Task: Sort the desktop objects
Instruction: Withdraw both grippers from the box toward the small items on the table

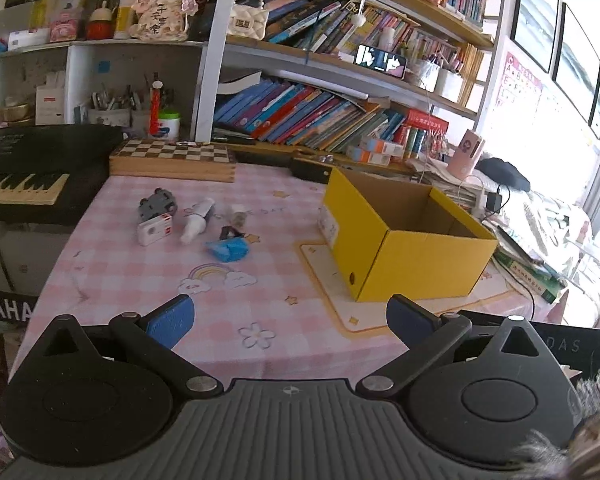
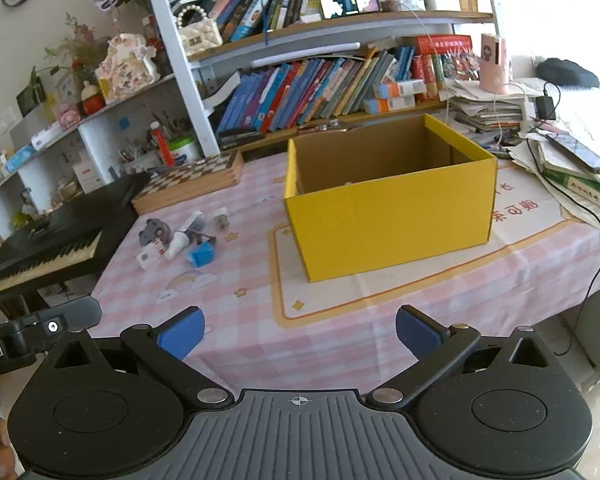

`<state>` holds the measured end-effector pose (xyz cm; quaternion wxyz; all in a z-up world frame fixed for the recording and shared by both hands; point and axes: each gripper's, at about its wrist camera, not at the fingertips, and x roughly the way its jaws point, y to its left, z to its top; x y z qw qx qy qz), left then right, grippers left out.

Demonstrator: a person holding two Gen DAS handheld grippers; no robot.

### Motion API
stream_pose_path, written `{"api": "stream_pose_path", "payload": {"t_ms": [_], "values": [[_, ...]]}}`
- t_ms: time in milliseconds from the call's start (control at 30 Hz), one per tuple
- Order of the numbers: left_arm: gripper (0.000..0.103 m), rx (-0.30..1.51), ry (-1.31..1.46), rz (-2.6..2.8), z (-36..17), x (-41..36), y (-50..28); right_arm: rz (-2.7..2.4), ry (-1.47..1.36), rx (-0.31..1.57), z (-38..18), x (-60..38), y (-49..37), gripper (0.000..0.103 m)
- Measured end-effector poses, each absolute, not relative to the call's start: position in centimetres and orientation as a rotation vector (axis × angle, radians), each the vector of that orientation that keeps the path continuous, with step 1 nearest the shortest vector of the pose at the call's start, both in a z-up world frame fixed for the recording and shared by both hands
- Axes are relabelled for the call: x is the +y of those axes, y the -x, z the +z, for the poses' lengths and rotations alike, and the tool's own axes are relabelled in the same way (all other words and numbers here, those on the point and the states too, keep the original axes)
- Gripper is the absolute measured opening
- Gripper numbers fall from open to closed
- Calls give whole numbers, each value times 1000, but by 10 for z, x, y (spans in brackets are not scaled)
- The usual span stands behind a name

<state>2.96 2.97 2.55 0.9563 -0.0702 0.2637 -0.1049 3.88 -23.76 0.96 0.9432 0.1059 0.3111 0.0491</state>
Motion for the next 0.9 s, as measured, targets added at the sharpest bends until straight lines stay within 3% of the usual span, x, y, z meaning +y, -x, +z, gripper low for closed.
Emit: {"api": "stream_pose_path", "payload": {"t_ms": [900], "values": [[103, 539, 60, -221, 27, 77, -19, 226, -220, 598, 16, -177, -37, 103]]}}
